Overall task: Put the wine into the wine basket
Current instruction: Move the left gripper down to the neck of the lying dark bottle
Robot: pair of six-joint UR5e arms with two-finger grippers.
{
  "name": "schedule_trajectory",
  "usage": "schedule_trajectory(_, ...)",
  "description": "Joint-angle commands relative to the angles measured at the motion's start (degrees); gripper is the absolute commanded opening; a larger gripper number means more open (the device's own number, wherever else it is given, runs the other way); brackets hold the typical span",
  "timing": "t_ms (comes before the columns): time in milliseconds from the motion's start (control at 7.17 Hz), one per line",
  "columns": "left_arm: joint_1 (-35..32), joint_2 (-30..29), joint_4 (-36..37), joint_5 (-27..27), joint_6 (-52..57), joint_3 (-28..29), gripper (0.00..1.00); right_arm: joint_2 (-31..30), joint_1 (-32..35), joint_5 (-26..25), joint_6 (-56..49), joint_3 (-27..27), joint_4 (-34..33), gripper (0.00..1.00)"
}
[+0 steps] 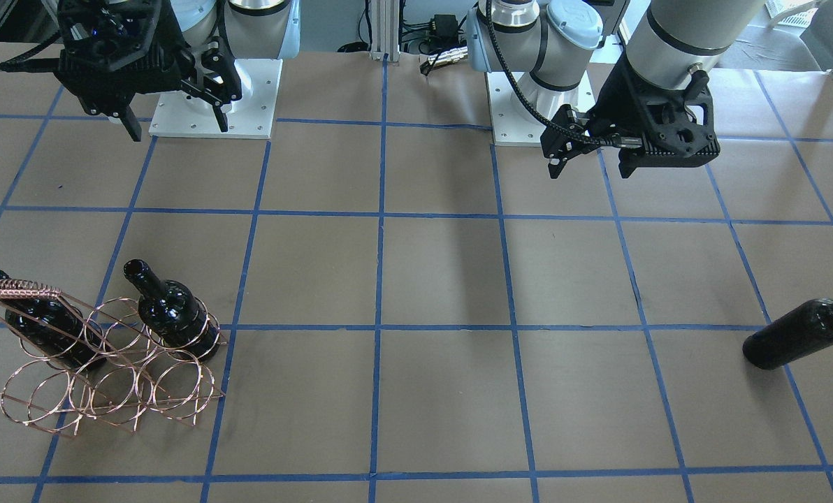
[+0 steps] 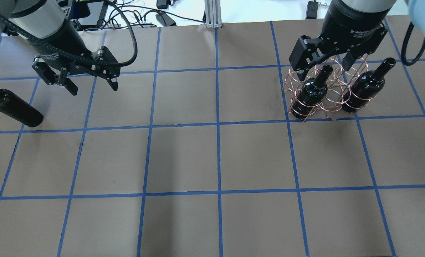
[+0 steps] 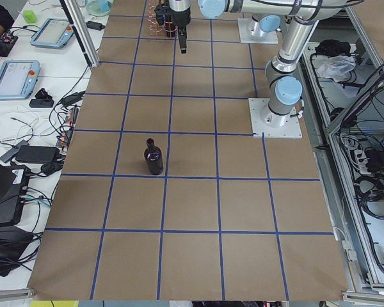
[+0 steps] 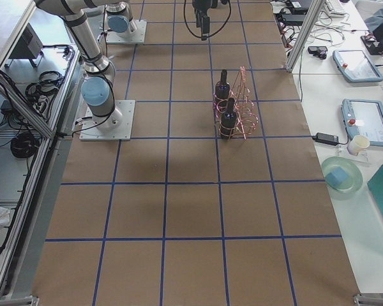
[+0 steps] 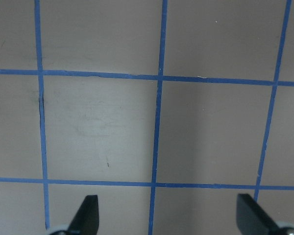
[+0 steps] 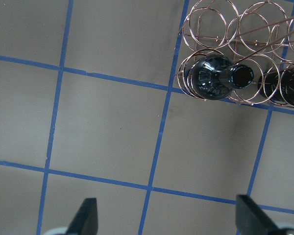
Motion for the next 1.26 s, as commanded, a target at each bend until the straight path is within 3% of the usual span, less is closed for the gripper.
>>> schedule_trajectory(0, 2.4, -0.1, 0.1, 0.0, 0.9, -0.1, 1.00, 0.1, 0.0, 2.1, -0.3, 0.0, -0.3, 1.00)
schedule_trajectory(419, 4.4, -0.2, 1.0, 0.3, 5.2, 0.2, 1.00, 0.1, -0.2, 1.9, -0.4, 0.0, -0.4, 1.00)
schedule_trajectory(558, 8.9, -0.9, 1.5, 4.1, 11.0, 0.9, 1.00, 0.1, -0.6, 1.2, -0.3, 0.0, -0.4, 1.00)
schedule_trajectory(837, 20.2, -2.3, 5.3, 4.5, 22.0, 1.0, 1.00, 0.1, -0.6, 1.1, -0.5, 0.0, -0.4, 1.00)
schedule_trajectory(1116, 26.0, -4.5, 7.0, 4.7, 27.7, 1.3, 1.00, 0.1, -0.6, 1.0, -0.6, 0.1, -0.5, 1.00)
